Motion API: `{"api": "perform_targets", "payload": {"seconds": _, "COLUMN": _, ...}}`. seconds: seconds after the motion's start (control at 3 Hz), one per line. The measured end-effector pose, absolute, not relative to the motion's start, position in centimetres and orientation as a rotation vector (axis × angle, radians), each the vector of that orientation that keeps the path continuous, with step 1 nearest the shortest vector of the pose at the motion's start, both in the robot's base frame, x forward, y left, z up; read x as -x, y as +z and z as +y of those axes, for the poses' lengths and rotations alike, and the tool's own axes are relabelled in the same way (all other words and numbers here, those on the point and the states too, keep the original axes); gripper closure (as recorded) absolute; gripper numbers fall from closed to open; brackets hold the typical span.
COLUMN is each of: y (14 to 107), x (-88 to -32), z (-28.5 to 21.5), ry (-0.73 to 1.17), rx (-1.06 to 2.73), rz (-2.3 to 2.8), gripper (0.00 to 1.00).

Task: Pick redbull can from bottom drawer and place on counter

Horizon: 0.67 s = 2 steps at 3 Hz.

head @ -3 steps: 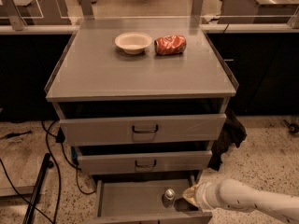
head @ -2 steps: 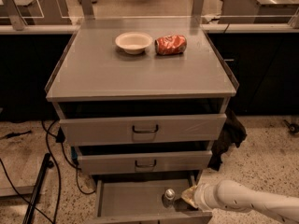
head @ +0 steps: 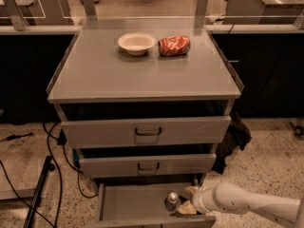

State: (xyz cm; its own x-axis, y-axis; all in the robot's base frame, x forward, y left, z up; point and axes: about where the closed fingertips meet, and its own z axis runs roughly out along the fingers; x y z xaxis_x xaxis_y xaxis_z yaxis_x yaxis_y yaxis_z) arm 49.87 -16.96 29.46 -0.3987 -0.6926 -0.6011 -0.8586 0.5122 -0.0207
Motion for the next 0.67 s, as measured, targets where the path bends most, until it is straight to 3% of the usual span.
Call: {"api": "perform_targets", "payload": {"seconds": 0.67, "y": 25.8, "x": -51.7, "z": -16.1, "ry": 0.414, "rx": 1.236, "rz": 2.230, "gripper": 0.43}}
